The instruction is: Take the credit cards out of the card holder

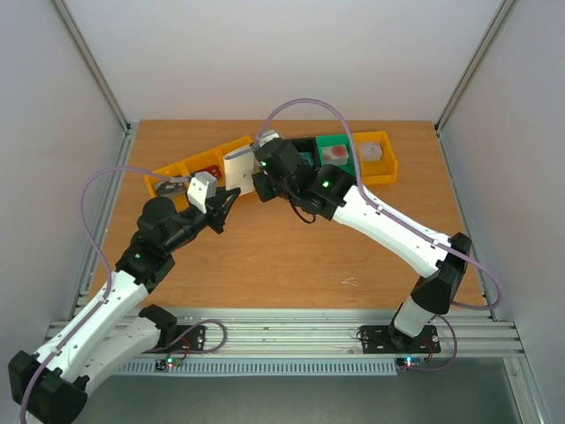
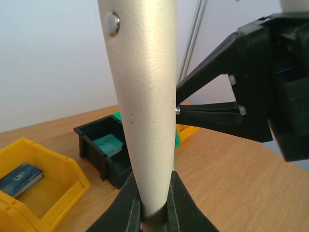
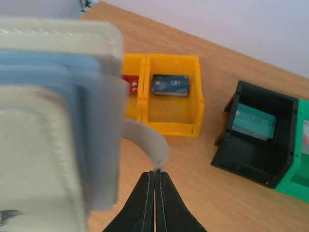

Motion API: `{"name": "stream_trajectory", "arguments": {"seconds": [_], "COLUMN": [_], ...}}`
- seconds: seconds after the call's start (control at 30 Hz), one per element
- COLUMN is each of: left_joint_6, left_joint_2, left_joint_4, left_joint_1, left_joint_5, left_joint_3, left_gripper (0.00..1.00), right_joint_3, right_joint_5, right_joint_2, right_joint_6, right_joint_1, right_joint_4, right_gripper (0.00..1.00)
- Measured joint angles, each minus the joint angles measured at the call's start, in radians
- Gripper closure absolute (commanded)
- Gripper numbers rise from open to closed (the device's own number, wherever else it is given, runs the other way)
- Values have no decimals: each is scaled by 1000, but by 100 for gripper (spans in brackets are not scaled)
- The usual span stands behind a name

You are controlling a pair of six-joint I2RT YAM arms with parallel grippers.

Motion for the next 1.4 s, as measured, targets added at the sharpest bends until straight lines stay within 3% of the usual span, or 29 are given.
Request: {"name": "stream_trajectory", "arguments": {"seconds": [0.07, 0.23, 0.33, 0.43, 0.5, 0.67, 0.93, 1.1, 1.4], "left_joint_6": [-4, -29, -21, -16, -17, -18, -44, -43, -35], "left_joint_2": [-2, -4, -5, -6, -5, -6, 6, 14, 14], "left_joint_4": [-4, -10, 14, 35, 51, 81, 96, 103, 109], "left_joint_1": [0, 0, 0, 6, 6, 5, -2, -13, -16], "left_joint_5": [15, 109, 262, 380, 454, 591, 675, 731, 779], "left_joint_3": [0, 0, 5, 34, 63, 92, 99, 101, 112], "left_gripper": [100, 100, 100, 100, 100, 100, 100, 100, 100], "right_joint_3": [-37, -149, -171, -171, -177, -207, -173, -147, -86], "right_joint_5": [-24, -327, -530, -615, -648, -726, -824, -854, -882], "right_joint_2": [-21, -124, -193, -250, -286, -361, -406, -412, -393], "right_joint_6": [-10, -99, -167, -190, -192, -213, -369, -415, -476], "right_joint_1": [-22, -143, -182, -192, -198, -199, -195, -193, -193], "right_joint_4": [5, 24, 12, -1, 5, 23, -142, -216, -301], "right_gripper": [98, 72, 67, 66, 64, 43, 28, 9, 5]}}
